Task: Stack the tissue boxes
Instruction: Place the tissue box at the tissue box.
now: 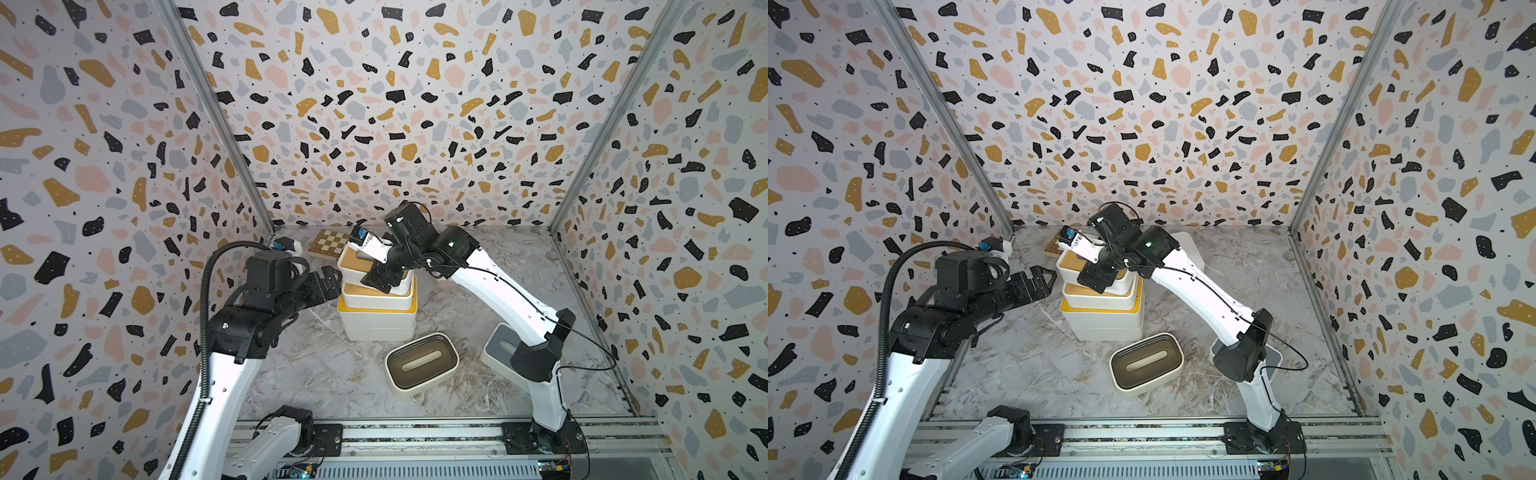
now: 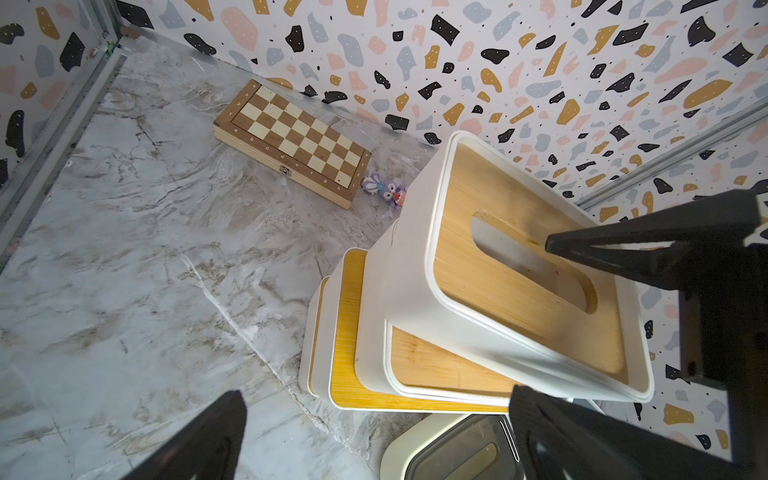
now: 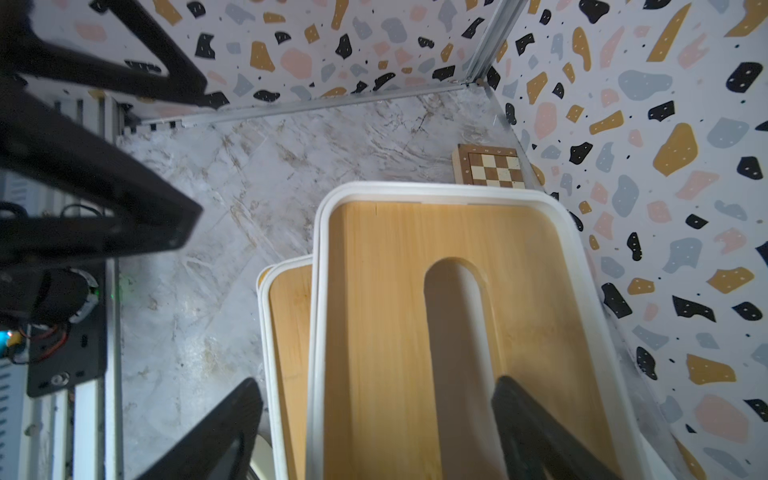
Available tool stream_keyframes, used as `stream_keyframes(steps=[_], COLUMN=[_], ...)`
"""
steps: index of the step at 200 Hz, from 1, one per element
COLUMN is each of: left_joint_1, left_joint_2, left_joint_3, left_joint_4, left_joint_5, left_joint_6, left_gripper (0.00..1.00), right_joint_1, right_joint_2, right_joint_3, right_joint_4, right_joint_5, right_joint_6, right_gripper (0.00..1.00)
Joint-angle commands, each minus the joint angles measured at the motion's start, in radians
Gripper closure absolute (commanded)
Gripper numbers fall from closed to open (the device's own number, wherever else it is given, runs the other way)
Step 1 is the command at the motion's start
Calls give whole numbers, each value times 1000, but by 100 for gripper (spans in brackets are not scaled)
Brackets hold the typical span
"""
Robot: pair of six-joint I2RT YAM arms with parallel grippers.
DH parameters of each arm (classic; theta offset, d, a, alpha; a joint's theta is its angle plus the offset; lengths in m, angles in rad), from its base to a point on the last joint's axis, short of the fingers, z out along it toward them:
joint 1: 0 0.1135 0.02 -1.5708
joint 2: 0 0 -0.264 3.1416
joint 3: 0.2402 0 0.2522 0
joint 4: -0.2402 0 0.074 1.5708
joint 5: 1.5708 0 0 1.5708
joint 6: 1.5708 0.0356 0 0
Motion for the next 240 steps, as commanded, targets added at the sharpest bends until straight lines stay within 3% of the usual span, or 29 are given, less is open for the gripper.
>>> stream_keyframes(steps=[1,22,53,75,99,154,194,240], left_joint_1=[6,6,6,5,5,5,-1,-12], left_joint_2=[22,60,126,161,168,204,188,113], left_joint_3=[26,21,8,11,-9,3,-12,-48], left_joint_4=[113,183,291,323,346,335,347,307], left_joint_5=[36,74,148,256,302,409,489,457], left_joint_6=[0,-11,-30,-40,-38,-28,-56,-65], left_gripper=[0,0,0,0,0,0,0,0], right_joint_1=[-24,-102,-241,-261,-267,-230,-193,-174], right_joint_2=[-147,-291,-548,-612,-637,-598,-544,-524], right_joint_3=[-29,-215,-647,-783,-904,-958,-915,-886], right_joint_4=[93,233,498,512,641,748,740,738], right_joint_5=[6,17,-28,27,-84,-145,-166,-184], right_joint_6=[90,299,686,816,926,1030,1024,1020], right_gripper=[7,0,1,1,1,1,1,1])
